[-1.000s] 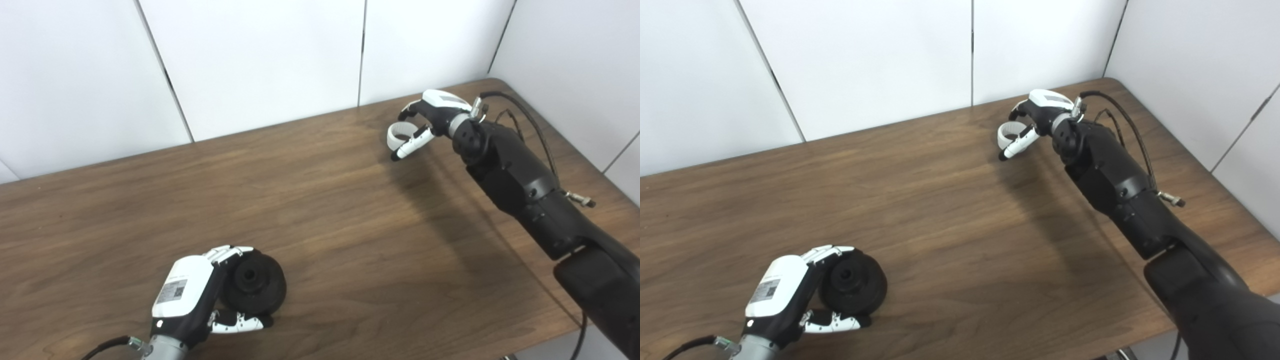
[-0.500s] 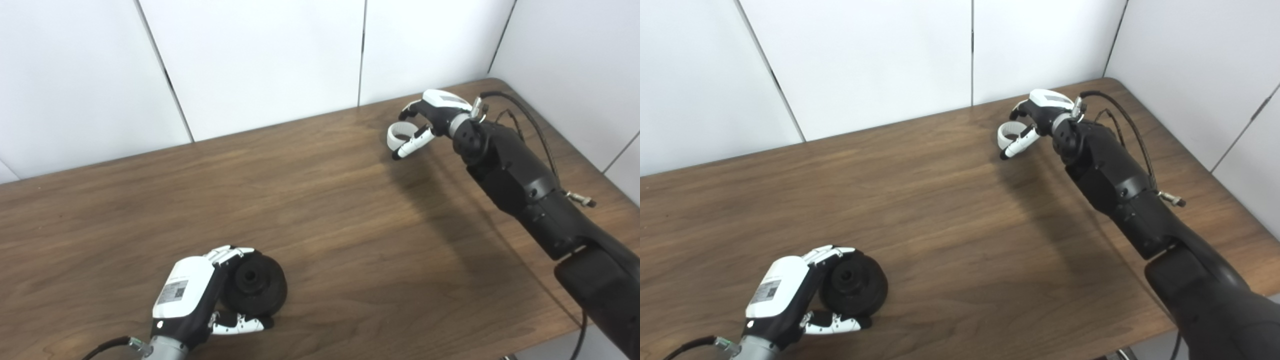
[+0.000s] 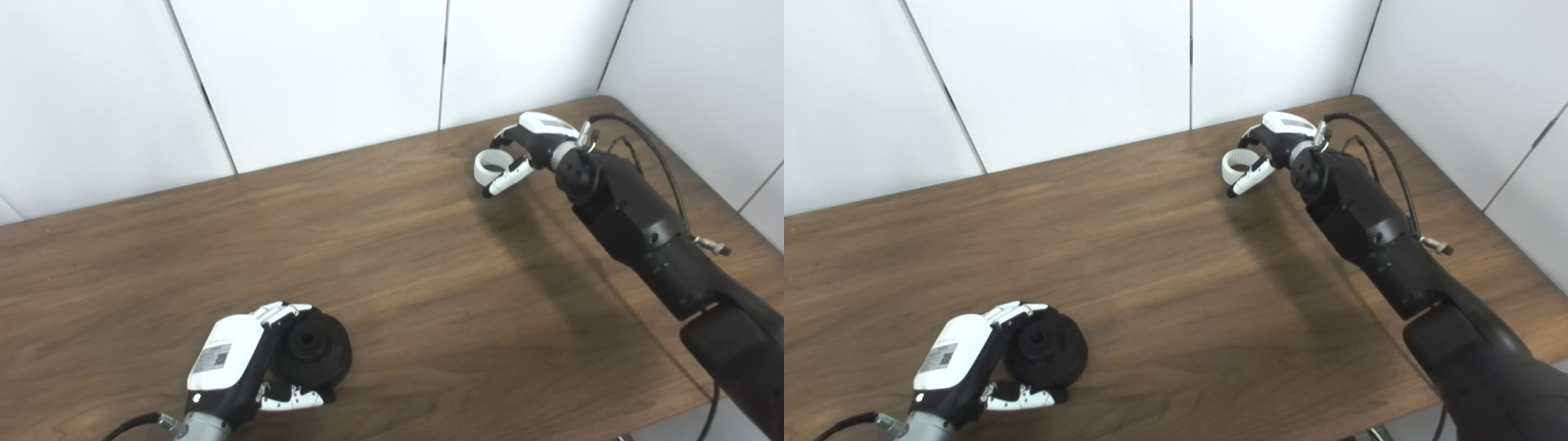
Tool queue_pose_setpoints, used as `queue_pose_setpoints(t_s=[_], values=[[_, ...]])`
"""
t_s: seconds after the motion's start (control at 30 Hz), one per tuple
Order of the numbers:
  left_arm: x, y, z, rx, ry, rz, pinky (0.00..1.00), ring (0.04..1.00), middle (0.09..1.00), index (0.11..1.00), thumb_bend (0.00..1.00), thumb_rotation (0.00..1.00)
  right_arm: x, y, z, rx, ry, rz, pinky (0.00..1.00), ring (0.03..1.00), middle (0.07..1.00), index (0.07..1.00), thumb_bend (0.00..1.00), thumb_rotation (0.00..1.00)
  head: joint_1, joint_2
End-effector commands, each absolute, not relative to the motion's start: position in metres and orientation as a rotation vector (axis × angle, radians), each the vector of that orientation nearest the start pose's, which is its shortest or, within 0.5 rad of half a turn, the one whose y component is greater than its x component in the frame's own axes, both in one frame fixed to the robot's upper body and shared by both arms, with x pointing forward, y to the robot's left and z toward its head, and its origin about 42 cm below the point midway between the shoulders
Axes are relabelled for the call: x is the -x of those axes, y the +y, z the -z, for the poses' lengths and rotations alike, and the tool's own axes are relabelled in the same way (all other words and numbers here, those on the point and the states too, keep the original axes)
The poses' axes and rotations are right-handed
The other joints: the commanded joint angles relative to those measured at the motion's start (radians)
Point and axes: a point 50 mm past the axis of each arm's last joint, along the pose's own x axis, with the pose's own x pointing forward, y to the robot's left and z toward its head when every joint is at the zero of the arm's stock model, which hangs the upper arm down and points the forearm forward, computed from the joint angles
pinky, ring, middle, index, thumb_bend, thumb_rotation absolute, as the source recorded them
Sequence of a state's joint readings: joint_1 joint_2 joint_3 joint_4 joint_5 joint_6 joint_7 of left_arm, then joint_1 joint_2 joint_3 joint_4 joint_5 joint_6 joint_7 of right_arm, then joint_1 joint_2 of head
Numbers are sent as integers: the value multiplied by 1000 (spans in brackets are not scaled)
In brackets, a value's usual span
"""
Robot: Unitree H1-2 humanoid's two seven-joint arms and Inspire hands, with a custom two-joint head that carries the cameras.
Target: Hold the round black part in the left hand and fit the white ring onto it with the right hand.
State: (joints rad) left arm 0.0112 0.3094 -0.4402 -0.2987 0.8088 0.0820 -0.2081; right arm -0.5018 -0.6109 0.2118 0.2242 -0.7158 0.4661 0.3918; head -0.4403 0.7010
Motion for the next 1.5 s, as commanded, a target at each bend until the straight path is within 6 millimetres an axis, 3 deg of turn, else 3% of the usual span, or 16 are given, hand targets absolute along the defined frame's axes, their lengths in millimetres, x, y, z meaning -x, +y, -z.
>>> queue_pose_setpoints(t_s=[0.0, 0.37, 1.03, 1.47], values=[[-230, 179, -118, -1095, -104, 612, 752, 841, 764, 485, 525, 64, -433, -381, -245, 1309, 335, 29, 855, 912, 872, 803, 793, 358, 2, 2], [-228, 178, -122, -1101, -106, 611, 748, 831, 757, 485, 525, 64, -432, -383, -243, 1314, 344, 26, 858, 926, 882, 802, 789, 348, 3, 8], [-227, 177, -124, -1086, -120, 606, 743, 834, 757, 485, 525, 63, -432, -382, -240, 1316, 311, 48, 790, 858, 823, 683, 790, 249, 4, 18], [-227, 176, -125, -1089, -116, 608, 758, 846, 762, 485, 525, 63, -432, -376, -239, 1339, 305, 25, 810, 884, 827, 681, 829, 302, 7, 23]])
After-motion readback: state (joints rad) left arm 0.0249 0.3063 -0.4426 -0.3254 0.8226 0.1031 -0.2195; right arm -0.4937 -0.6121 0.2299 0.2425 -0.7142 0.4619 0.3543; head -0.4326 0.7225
